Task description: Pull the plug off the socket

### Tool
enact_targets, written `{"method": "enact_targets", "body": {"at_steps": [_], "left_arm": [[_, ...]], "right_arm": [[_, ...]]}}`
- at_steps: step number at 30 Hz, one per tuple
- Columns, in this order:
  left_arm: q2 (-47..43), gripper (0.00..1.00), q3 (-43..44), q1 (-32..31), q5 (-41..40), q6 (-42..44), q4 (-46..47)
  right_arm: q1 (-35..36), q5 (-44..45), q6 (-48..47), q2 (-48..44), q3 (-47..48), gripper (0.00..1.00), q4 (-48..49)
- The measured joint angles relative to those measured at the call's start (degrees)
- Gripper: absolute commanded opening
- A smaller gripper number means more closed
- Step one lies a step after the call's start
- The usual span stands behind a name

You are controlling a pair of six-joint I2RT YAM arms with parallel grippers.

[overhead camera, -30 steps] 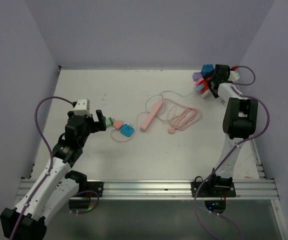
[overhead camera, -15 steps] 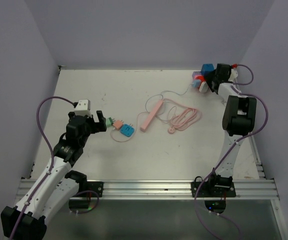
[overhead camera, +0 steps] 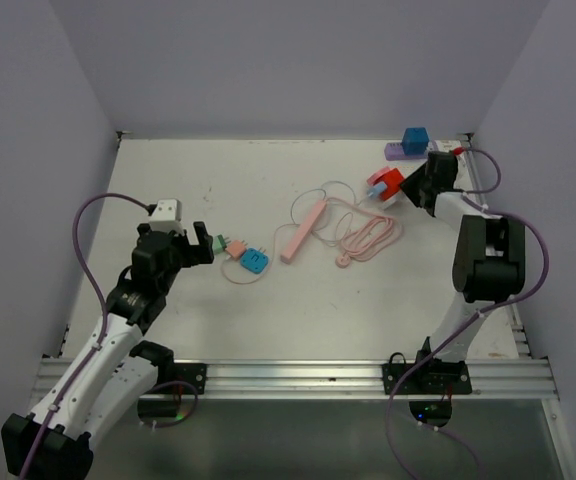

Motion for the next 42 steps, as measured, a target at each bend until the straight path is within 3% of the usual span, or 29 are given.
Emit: {"method": "enact_targets", "body": {"at_steps": [10,15,20,29,42], "left_arm": [[-1.38,1.00,0.00,0.00,2.14,-0.02,0.04],[-1.42,1.00,0.00,0.00,3.26,-0.07,0.07],[-1.64,1.00,0.00,0.00,3.54,-0.09,0.07],[-2.08,1.00,0.00,0.00,3.52,-0.13,0.07],[-2.23,1.00,0.00,0.00,2.73,-0.15,0.07]], "right_arm": [[5.70,-1.44,-5.46,-16.35,-19.52,0.45,-6.32],[5.53,-0.79,-8.66,-19.91,-20.15,0.45,-9.77],[6.84,-0.94,-11.08,-16.39,-19.02,0.45,-11.47],[18.64,-0.81,-11.02,-7.08,-13.18,0.44,-10.29],[38.21,-1.09,-8.94,15.45,17.07,0.47,-9.92]]}}
